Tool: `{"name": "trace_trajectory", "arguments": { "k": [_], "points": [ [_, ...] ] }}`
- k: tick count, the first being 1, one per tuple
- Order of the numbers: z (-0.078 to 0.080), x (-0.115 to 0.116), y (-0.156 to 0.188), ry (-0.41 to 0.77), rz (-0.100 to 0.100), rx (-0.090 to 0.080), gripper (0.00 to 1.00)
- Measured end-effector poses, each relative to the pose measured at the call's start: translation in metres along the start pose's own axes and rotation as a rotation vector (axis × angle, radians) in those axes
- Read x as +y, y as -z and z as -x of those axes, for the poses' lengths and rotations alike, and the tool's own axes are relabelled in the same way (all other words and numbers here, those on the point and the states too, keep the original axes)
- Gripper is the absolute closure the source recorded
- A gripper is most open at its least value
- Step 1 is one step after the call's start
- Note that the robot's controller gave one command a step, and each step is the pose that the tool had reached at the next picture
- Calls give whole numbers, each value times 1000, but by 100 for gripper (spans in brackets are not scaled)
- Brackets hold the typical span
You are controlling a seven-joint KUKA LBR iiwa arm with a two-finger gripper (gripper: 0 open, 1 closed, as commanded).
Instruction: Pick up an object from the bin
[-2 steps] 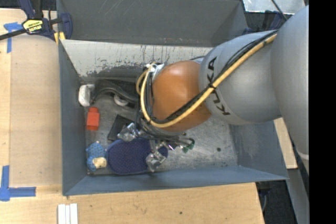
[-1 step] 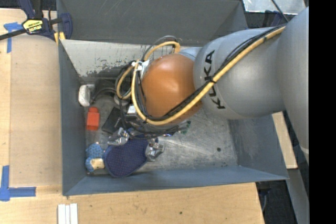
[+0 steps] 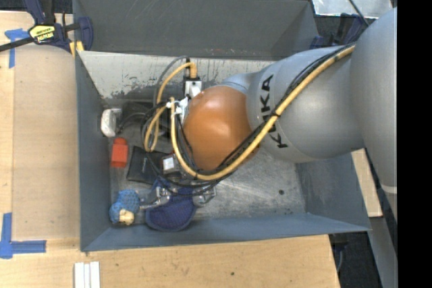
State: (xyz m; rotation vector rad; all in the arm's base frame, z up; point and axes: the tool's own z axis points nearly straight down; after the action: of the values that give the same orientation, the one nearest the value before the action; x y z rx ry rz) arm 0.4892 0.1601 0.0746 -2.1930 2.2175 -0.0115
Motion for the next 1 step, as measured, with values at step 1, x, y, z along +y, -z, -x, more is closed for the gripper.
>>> {"name": "trace_trajectory", "arguments": {
  "k": [1],
  "points": [
    [1, -4, 3, -5, 9, 4, 0]
  ]
}}
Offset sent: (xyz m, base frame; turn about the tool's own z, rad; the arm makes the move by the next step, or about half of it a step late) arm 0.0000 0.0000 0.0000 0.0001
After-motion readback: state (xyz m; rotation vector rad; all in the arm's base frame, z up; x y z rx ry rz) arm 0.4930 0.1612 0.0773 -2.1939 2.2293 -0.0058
